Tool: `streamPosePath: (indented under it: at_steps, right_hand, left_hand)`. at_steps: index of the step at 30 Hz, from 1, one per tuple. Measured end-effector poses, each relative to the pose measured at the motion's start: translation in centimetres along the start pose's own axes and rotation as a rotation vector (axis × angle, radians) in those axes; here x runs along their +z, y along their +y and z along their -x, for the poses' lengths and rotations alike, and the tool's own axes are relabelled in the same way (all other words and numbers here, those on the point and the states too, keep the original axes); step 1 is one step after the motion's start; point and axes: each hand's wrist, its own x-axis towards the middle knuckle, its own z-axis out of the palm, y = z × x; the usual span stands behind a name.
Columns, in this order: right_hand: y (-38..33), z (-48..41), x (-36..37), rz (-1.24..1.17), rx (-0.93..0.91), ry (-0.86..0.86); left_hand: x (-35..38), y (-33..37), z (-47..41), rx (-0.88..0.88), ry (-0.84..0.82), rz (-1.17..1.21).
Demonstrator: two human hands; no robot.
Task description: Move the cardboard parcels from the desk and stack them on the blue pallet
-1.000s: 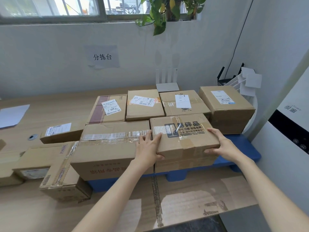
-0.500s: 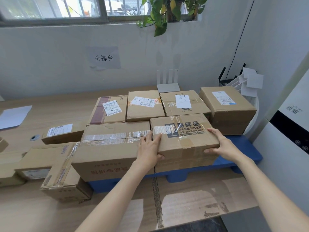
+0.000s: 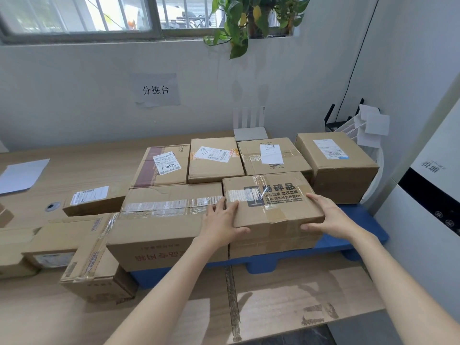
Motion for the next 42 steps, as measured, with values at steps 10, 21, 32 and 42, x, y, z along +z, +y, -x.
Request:
streamPosePath:
  at_steps: [10, 21, 32, 42]
  right_hand:
    - [-9.7, -0.5, -3.3, 0.097, -0.130, 0.118]
    - [-25.4, -4.4, 3.4, 0.093, -0.404, 0.093]
    - [-39.4, -5.7, 17.3, 0.032, -0.489, -0.035]
    - [-44.6, -4.9, 30.0, 0.013, -0.363, -0.157]
  left_hand:
    - [-4.8, -2.8, 0.1, -0.074, 0.167, 0.226]
    - [-12.8, -16.8, 5.7, -0.253, 0.482, 0.301]
    - [-15.9, -32.8, 10.4, -0.360, 0.411, 0.294]
    - [-13.0, -41.7, 9.8, -0.286, 0.181, 0.182]
